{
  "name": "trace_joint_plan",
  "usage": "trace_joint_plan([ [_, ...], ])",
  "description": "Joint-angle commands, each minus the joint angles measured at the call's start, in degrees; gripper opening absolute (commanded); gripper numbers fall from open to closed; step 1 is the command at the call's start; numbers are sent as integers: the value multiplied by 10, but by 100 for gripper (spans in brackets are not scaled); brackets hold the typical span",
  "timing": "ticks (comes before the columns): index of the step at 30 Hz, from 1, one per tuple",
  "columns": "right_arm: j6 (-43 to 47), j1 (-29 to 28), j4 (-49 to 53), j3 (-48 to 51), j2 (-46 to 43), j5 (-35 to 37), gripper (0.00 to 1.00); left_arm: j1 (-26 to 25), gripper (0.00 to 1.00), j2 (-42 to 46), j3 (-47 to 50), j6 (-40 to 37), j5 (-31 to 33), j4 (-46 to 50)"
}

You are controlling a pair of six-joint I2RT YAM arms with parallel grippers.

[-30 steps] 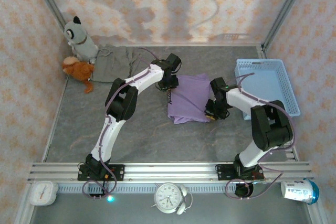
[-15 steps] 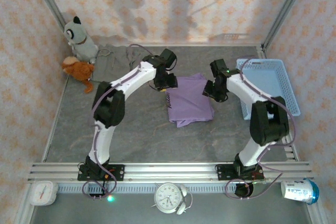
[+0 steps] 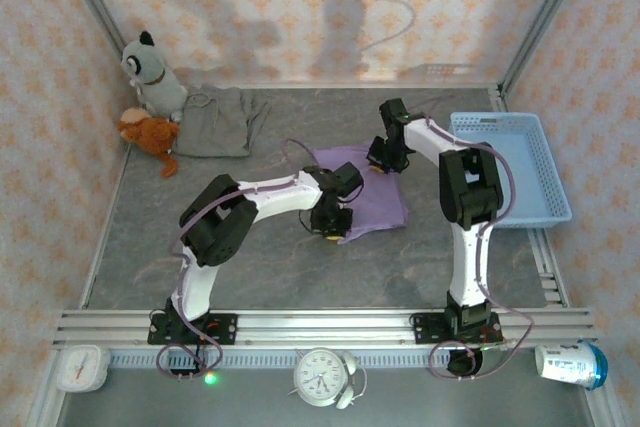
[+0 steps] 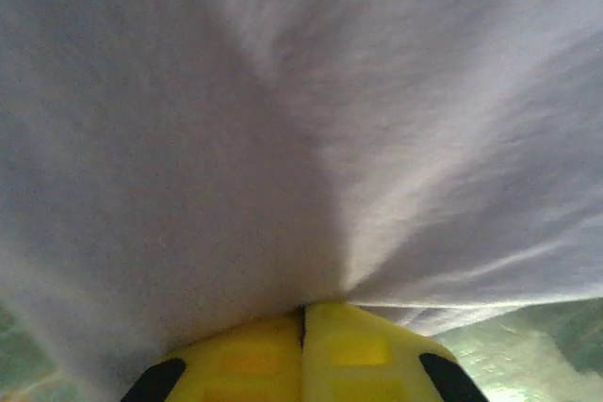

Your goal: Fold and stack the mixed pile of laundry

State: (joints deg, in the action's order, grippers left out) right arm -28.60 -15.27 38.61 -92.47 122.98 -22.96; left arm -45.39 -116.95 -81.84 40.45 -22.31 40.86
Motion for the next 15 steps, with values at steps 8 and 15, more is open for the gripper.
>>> trace_joint_plan([
  [8,-6,19,43,-69,49,33,9,24,5,-9,39,-2,93,39],
  [15,-37,19,3,129,-71,30,12,105,6,-47,-51,-21,145,65],
])
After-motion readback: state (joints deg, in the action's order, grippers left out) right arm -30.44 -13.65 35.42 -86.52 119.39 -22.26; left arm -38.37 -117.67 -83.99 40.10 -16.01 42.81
